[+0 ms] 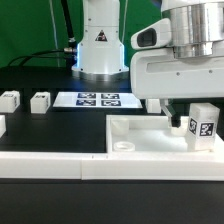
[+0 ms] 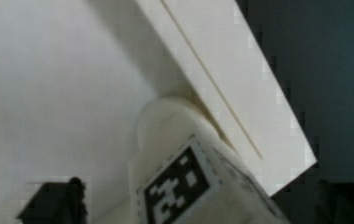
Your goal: Assemble square table
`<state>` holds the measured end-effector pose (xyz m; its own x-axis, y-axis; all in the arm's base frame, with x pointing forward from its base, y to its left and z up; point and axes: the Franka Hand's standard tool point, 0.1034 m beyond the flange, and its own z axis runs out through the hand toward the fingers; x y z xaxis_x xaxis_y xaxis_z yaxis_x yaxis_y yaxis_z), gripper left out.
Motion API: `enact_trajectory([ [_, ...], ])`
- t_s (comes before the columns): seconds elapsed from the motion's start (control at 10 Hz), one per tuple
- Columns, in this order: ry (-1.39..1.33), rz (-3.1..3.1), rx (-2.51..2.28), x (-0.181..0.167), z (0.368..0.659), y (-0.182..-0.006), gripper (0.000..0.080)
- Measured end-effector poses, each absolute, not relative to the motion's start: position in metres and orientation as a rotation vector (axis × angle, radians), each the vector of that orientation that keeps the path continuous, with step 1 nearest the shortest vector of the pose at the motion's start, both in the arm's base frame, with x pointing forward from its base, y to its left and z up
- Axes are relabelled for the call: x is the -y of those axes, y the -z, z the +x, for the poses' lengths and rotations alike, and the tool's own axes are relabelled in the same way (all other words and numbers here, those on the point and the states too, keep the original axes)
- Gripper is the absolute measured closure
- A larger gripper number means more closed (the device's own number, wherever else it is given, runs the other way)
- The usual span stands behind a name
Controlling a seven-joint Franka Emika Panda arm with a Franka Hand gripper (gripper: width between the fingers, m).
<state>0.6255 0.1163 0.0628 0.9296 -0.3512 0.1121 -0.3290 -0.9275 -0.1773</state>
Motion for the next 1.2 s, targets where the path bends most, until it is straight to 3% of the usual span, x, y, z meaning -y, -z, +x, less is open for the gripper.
enact_trajectory([
  [0.2, 0.103, -2.999, 0.062, -0.1191, 0.6303, -0.0691, 0.0151],
  [0.4, 0.103, -3.000, 0.081, -0.1152, 0.6299, -0.0679, 0.0151],
  [0.5, 0.101, -3.001, 0.054, -0.1149, 0.6299, -0.0679, 0.0250],
  [0.6, 0.101, -3.001, 0.050, -0.1145, 0.6300, -0.0679, 0.0432],
  [0.7, 0.084, -2.989, -0.190, -0.1144, 0.6301, -0.0679, 0.0511],
  [0.9, 0.068, -2.964, -0.410, -0.1140, 0.6302, -0.0680, 0.0511],
  [1.2, -0.016, -2.680, -1.370, -0.1114, 0.6293, -0.0688, 0.0509],
])
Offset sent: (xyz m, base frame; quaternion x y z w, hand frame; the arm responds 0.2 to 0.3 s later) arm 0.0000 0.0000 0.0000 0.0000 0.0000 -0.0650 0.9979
